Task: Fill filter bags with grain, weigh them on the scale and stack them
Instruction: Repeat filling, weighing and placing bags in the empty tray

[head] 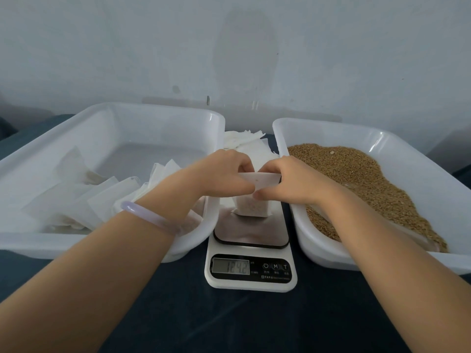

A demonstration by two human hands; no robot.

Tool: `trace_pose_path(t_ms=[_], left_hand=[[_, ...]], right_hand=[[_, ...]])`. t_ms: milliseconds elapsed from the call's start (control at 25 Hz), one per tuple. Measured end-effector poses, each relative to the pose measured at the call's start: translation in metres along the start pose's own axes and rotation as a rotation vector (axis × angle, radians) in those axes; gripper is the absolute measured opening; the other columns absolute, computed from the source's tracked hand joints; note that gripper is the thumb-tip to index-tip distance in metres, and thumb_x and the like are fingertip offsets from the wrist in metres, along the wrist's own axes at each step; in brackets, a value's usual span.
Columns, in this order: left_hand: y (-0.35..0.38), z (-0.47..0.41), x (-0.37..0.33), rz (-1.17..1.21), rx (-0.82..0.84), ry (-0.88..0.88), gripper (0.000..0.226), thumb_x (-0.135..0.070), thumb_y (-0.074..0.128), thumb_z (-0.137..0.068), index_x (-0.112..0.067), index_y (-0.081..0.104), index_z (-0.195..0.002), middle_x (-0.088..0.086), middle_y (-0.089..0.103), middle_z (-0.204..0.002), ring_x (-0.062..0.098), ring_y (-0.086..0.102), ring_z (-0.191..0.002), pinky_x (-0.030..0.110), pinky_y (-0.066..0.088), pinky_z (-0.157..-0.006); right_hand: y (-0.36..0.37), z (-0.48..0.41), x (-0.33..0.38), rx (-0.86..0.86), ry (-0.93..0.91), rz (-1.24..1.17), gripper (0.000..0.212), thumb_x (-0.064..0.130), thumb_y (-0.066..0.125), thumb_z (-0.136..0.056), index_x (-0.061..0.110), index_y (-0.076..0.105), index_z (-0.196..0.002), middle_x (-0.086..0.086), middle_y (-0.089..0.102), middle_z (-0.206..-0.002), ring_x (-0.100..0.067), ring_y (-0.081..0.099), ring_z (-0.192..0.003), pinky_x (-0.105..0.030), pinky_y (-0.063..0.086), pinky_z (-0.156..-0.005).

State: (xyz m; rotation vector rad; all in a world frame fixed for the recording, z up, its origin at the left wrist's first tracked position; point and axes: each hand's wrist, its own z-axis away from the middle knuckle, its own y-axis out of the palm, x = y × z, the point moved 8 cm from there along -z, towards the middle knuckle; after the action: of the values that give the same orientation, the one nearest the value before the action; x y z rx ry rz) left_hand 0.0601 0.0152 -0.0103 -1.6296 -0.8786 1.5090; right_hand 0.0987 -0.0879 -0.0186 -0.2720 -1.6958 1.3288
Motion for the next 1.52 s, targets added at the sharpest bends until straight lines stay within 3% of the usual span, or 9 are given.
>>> trace_pose_path(t_ms=[360, 800, 1280, 1520], left_hand=[[-0.0002, 0.001, -0.0003, -0.021, -0.004, -0.003, 0.016, -0.023, 0.06, -0.078, -0.025, 0.064, -0.094, -0.013, 0.057, -0.083, 0.002, 0.052, -0.074, 0.019, 0.041, -0.063], [0.0023, 0.0004, -0.0014, -0.025, 0.009, 0.008, 0.014, -0.023, 0.06, -0.078, -0.026, 0.062, -0.092, -0.011, 0.059, -0.083, 0.003, 0.053, -0.075, 0.021, 0.043, -0.063], [0.0026, -0.0012, 0.0006, -0.041, 0.014, 0.014, 0.012, -0.023, 0.06, -0.077, -0.029, 0.059, -0.087, -0.011, 0.059, -0.083, 0.002, 0.052, -0.073, 0.02, 0.037, -0.058], [0.0028, -0.0016, 0.001, -0.036, 0.011, 0.019, 0.012, -0.022, 0.06, -0.076, -0.031, 0.058, -0.085, -0.013, 0.058, -0.079, 0.002, 0.053, -0.073, 0.02, 0.036, -0.057]], right_hand=[[0.0002, 0.0007, -0.0021, -0.005, 0.002, -0.016, 0.02, 0.034, 0.076, -0.068, 0.021, 0.068, -0.081, 0.007, 0.06, -0.072, -0.007, 0.051, -0.06, -0.024, 0.036, -0.054], [-0.0007, 0.0025, -0.0024, -0.011, 0.002, -0.005, 0.022, 0.034, 0.077, -0.069, 0.019, 0.068, -0.082, 0.006, 0.058, -0.07, -0.009, 0.05, -0.06, -0.025, 0.035, -0.054], [-0.0012, 0.0032, -0.0001, -0.016, -0.005, 0.022, 0.017, 0.033, 0.076, -0.071, 0.03, 0.059, -0.069, 0.009, 0.052, -0.067, -0.007, 0.049, -0.061, -0.025, 0.034, -0.054], [-0.0012, 0.0023, -0.0016, -0.021, 0.003, 0.024, 0.018, 0.034, 0.075, -0.071, 0.02, 0.065, -0.074, 0.007, 0.053, -0.066, -0.011, 0.05, -0.061, -0.027, 0.035, -0.056]])
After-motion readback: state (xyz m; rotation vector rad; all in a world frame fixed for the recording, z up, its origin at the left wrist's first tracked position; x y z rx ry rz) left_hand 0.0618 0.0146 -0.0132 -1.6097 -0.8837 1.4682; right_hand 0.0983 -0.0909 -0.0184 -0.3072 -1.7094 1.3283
